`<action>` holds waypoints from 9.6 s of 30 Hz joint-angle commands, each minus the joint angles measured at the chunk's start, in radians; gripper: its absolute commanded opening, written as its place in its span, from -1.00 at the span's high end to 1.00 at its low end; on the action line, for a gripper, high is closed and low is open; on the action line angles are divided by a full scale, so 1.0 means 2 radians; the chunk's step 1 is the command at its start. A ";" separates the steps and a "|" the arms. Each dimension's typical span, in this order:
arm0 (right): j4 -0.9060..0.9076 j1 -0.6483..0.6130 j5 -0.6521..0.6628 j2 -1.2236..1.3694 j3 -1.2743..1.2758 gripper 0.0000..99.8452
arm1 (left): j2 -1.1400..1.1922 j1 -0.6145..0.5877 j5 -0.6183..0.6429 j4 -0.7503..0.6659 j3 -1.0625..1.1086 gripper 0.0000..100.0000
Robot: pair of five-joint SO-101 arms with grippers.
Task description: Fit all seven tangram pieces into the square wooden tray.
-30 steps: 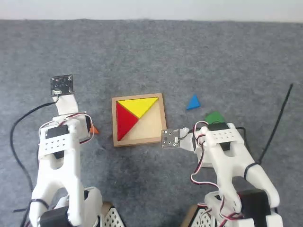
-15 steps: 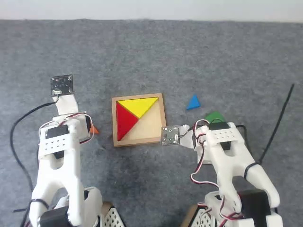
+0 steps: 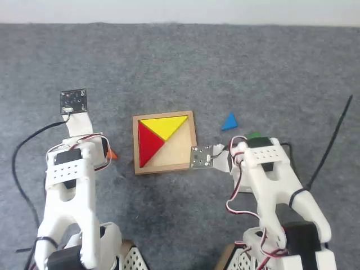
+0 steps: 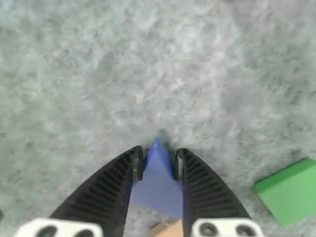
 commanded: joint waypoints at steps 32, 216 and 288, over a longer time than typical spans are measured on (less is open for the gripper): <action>0.026 0.106 0.252 -0.079 0.062 0.34 | -0.021 0.005 -0.005 0.001 -0.001 0.85; 0.145 -0.030 0.157 -0.039 -0.098 0.61 | -0.021 0.018 -0.018 0.001 0.002 0.85; 0.001 -0.249 -0.374 0.243 -0.411 0.99 | -0.017 -0.040 0.033 0.031 -0.013 0.85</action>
